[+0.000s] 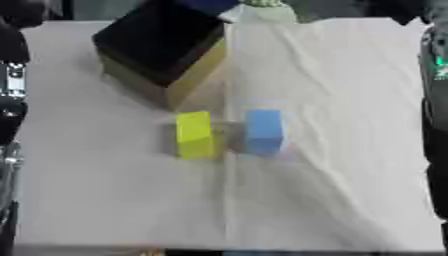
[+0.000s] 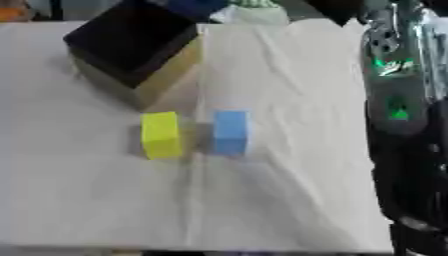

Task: Pick up objects on the table and place them in the box.

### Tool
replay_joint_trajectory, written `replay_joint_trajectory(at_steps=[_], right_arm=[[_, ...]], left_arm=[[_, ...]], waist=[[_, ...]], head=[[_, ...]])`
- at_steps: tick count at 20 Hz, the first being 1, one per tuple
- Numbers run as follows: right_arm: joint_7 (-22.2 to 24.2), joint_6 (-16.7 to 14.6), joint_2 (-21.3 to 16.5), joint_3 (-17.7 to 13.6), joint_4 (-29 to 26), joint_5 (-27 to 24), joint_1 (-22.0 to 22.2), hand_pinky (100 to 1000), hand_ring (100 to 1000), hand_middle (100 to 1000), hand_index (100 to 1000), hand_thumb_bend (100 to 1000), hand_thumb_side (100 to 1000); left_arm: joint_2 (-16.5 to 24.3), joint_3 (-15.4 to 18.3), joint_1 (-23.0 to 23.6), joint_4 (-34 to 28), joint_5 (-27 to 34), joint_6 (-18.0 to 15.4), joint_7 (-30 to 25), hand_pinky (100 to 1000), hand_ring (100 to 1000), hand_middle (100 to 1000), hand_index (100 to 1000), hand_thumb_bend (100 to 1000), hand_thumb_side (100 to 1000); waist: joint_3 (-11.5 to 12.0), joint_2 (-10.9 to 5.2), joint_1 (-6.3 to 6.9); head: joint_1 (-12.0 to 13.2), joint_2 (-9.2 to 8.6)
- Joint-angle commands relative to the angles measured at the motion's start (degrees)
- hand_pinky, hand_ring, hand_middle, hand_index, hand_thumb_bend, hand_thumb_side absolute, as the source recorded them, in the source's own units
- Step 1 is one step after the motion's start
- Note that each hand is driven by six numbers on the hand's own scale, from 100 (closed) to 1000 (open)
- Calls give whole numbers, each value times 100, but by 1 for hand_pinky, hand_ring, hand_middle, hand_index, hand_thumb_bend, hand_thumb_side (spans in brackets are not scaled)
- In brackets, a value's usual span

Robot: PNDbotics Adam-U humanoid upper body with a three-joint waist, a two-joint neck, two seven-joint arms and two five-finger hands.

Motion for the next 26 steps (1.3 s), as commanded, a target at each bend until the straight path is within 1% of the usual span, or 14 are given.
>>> replay_joint_trajectory(at_steps=[1,6,9,12,17,20,23,26], right_arm=[[36,-20,-88,28,10,25,-139,895,937,773,921,100,1000],[77,-49,-126,96,129,11,-224,895,939,777,921,100,1000],[111,-38,-231,227,368,42,-392,893,939,782,918,100,1000],[121,1,-368,472,816,146,-709,892,940,791,916,100,1000],[266,36,-522,994,1758,261,-1334,891,943,805,912,100,1000],[454,86,-532,1252,2215,318,-1668,892,949,818,913,100,1000],[707,108,-486,1461,2500,357,-1963,893,954,827,915,100,1000],[949,123,-462,1671,2817,246,-2205,894,956,830,917,100,1000]], left_arm=[[60,54,-46,-81,-9,-12,1,759,754,777,829,142,831],[61,48,-54,-81,-10,-14,-5,759,753,777,829,142,832],[68,40,-58,-81,-10,-16,-12,759,753,777,828,142,832],[73,31,-52,-81,-10,-15,-22,759,753,778,829,142,833],[86,20,-35,-81,-7,-9,-35,759,753,778,831,142,834],[90,15,-26,-81,0,2,-35,759,753,778,829,142,834],[93,10,-19,-81,1,0,-43,759,753,778,829,141,833],[99,8,-10,-81,4,1,-47,760,753,778,829,141,833]], waist=[[12,-104,3],[27,-88,-9],[42,-80,-21],[52,-81,-35],[60,-101,-57],[65,-109,-60],[67,-119,-55],[62,-129,-52]], head=[[0,24],[-11,25],[-24,29],[-46,48],[-73,70],[-78,77],[-81,88],[-88,91]])
